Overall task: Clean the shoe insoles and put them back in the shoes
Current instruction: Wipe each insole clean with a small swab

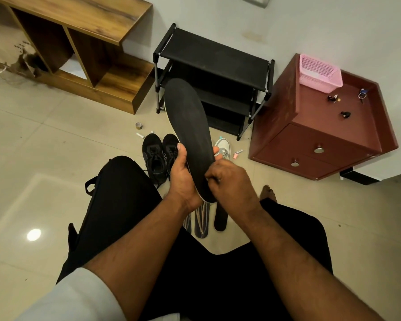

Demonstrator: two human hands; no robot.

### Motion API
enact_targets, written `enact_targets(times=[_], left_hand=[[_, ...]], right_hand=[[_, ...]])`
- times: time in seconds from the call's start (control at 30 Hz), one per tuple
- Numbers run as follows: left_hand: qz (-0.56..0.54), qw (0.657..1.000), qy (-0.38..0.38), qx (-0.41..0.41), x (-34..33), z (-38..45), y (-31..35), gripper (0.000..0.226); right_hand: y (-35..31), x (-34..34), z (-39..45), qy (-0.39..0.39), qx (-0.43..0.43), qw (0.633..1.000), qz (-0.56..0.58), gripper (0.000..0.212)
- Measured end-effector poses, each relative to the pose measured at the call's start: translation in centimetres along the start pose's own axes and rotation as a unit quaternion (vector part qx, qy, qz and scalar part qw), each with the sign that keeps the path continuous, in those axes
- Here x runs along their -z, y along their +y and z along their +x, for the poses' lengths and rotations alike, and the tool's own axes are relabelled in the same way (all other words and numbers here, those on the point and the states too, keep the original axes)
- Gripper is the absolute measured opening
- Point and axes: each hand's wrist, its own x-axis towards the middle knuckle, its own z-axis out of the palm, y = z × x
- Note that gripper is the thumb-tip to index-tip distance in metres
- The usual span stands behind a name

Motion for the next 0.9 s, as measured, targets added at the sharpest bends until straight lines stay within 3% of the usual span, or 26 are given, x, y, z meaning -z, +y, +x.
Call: enact_targets(times=[0.1,0.3,0.43,0.53,0.67,0.8,0.9], left_hand=[[-0.017,1.000,-0.009,0.011,-0.1,0.0,0.0,0.090],[0.023,0.999,0.031,-0.011,-0.2,0.1,-0.1,0.084],[0.003,1.000,0.011,0.001,-0.3,0.0,-0.1,0.087],[-0.032,0.999,-0.003,0.010,-0.1,0.4,-0.1,0.088],[-0.027,1.000,-0.010,0.008,-0.3,0.5,0.3,0.084],[0.004,1.000,0.003,-0.002,-0.3,0.3,0.4,0.085],[-0.011,1.000,-0.013,0.014,-0.3,0.1,0.5,0.090]], right_hand=[[1.0,0.5,0.1,0.001,-0.041,0.999,-0.020,0.016],[-1.9,-0.2,-0.2,-0.016,0.048,0.998,0.024,0.012],[0.1,0.1,0.1,-0.012,0.017,1.000,-0.013,0.013],[2.1,0.3,0.0,0.019,-0.039,0.999,-0.031,0.014],[1.3,0.2,-0.8,0.092,0.027,0.995,-0.031,0.011],[0.1,-0.4,-1.1,0.054,0.084,0.995,0.007,0.011],[2.3,-0.7,-0.8,0.043,0.039,0.997,-0.056,0.010]])
